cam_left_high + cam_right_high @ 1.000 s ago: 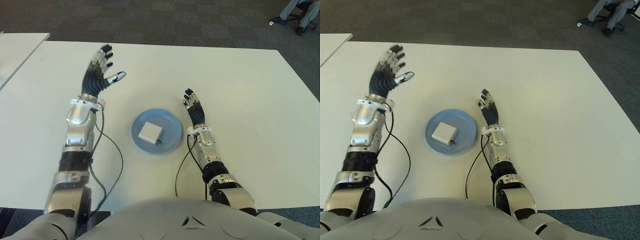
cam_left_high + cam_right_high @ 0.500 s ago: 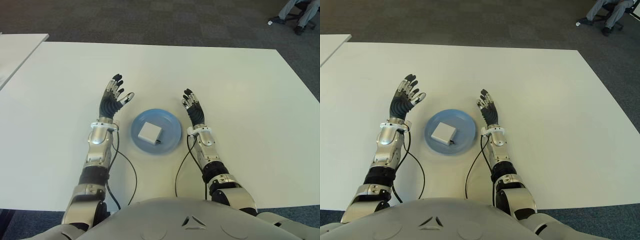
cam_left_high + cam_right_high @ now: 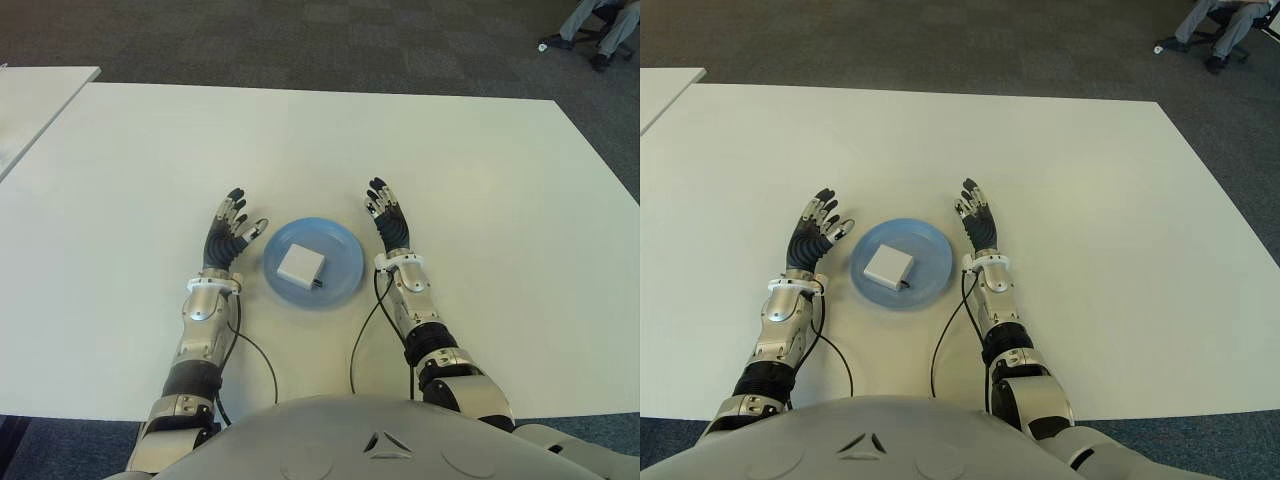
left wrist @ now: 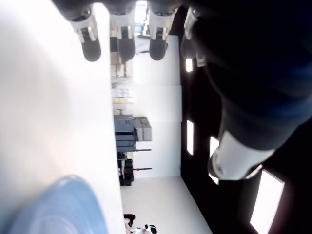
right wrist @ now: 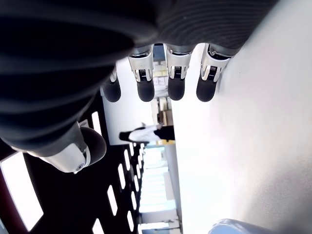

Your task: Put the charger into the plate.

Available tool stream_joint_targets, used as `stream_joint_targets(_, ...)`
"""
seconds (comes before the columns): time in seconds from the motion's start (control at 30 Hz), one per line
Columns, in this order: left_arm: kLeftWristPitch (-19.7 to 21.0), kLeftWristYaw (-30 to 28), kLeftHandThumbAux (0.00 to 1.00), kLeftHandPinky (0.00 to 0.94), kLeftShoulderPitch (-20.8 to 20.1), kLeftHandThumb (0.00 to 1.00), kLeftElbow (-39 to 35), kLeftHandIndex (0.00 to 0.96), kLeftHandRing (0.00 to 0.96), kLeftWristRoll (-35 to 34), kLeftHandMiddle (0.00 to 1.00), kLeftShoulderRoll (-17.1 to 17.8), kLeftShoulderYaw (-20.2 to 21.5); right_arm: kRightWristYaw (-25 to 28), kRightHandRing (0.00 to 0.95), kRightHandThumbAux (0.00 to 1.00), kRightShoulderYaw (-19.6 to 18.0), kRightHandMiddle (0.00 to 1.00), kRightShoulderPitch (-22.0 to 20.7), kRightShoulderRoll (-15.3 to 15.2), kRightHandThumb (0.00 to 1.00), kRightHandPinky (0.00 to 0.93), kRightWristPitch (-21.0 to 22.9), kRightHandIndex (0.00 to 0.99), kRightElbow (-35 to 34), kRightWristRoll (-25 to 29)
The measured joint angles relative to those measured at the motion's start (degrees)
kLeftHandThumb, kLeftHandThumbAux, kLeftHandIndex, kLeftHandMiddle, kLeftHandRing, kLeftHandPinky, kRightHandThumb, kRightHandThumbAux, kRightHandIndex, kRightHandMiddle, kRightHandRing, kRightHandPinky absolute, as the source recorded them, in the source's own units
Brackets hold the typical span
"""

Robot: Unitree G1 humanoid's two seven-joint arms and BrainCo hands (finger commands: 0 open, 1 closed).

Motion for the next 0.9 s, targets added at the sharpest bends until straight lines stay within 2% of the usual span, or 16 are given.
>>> stream_joint_targets(0.4, 2.68, -0.08, 0.600, 0.000, 0.90, 0.000, -0.77, 0.000, 0.000, 1.29, 0.000, 1.42, -1.09, -0.05, 0.046, 0.577, -0.01, 0.056, 0.02, 0.00, 0.000, 0.051, 0.03, 0.010, -0.04, -0.03)
stream_joint_targets(0.9, 2.99, -0.08, 0.636, 0.000, 1.91, 0.000, -1.46, 0.000, 0.000, 1.15, 0.000, 1.83, -1.54, 0.59, 0.044, 0.586, -0.03, 0.054, 0.67, -0.14, 0.000, 0.055, 0.13, 0.011, -0.88, 0.01)
